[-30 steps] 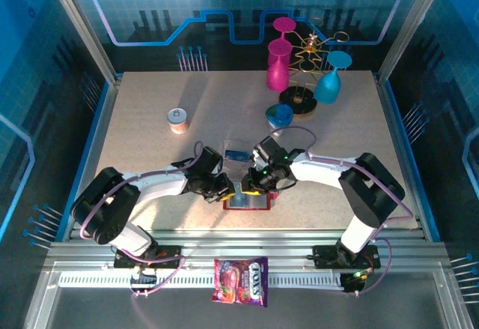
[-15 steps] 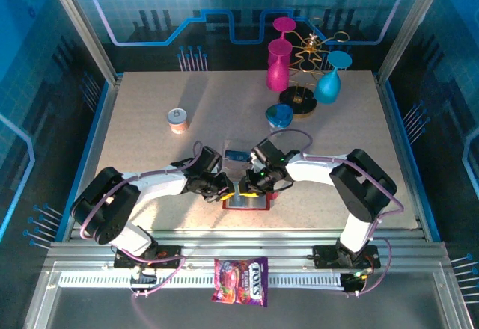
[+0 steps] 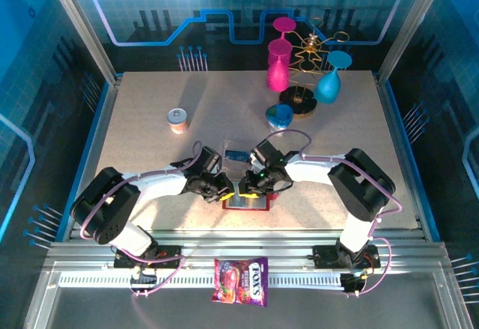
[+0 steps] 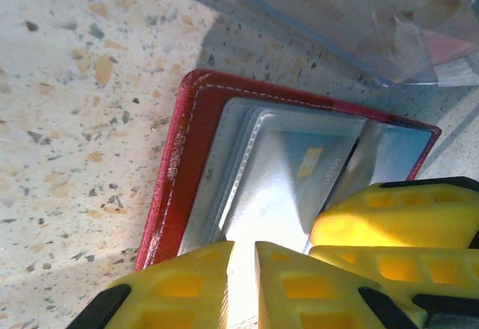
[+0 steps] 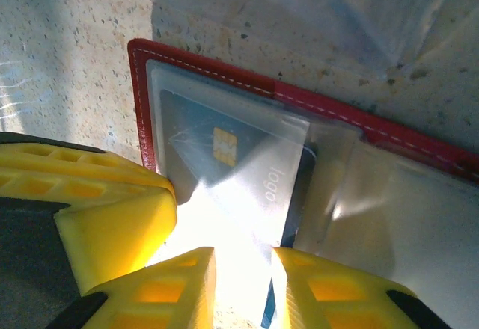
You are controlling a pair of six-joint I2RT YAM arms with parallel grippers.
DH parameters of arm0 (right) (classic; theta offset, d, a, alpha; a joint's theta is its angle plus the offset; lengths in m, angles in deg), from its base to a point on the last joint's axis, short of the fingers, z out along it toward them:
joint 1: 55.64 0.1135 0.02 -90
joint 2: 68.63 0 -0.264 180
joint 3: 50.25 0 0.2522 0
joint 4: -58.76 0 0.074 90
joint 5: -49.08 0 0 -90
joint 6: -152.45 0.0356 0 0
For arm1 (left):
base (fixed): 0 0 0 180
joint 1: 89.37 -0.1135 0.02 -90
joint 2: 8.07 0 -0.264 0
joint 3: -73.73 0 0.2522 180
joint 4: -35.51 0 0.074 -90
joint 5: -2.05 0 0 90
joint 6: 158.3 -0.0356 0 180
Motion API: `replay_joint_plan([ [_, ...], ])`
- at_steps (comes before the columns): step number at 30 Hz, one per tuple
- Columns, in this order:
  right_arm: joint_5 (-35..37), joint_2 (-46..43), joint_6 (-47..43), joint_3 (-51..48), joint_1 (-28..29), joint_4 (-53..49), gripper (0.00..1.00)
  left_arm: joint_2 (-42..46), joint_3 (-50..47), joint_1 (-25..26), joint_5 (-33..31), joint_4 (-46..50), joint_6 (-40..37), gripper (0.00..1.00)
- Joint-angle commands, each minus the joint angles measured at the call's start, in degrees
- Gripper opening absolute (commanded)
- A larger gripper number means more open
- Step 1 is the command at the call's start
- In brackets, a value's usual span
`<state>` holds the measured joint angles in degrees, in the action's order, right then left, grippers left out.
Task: Take the credit cards out of the card holder
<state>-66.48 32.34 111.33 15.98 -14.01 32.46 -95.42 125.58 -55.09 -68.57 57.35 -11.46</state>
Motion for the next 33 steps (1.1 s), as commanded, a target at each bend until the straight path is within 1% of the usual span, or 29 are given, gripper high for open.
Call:
replay_joint_plan([
  [1,2.52,-0.33,-1.24,0.31,0.75,-4.39,0.3,0.7,-0.91,-0.47,0.66,0.72,-0.5,0.16],
  [12,3.33,-1.72,-1.96,1.01,0.8,-6.2,0.31,1.11,-0.58,-0.48,0.68,0.97,-0.23,0.16],
  [23,2.56,-5.45,-0.57,-0.74,0.15,-3.03,0.31,2.36,2.56,-0.35,1.74,2.06,-0.88,0.16],
  [31,2.13,-6.13,-0.64,-1.75,-0.94,-2.59,0.3,0.52,5.37,0.68,1.5,4.73,-2.86,0.14],
  [33,1.88,-6.05,-0.64,-3.37,-1.2,-2.5,0.29,-0.29,5.83,1.04,1.37,4.98,-3.05,0.13],
])
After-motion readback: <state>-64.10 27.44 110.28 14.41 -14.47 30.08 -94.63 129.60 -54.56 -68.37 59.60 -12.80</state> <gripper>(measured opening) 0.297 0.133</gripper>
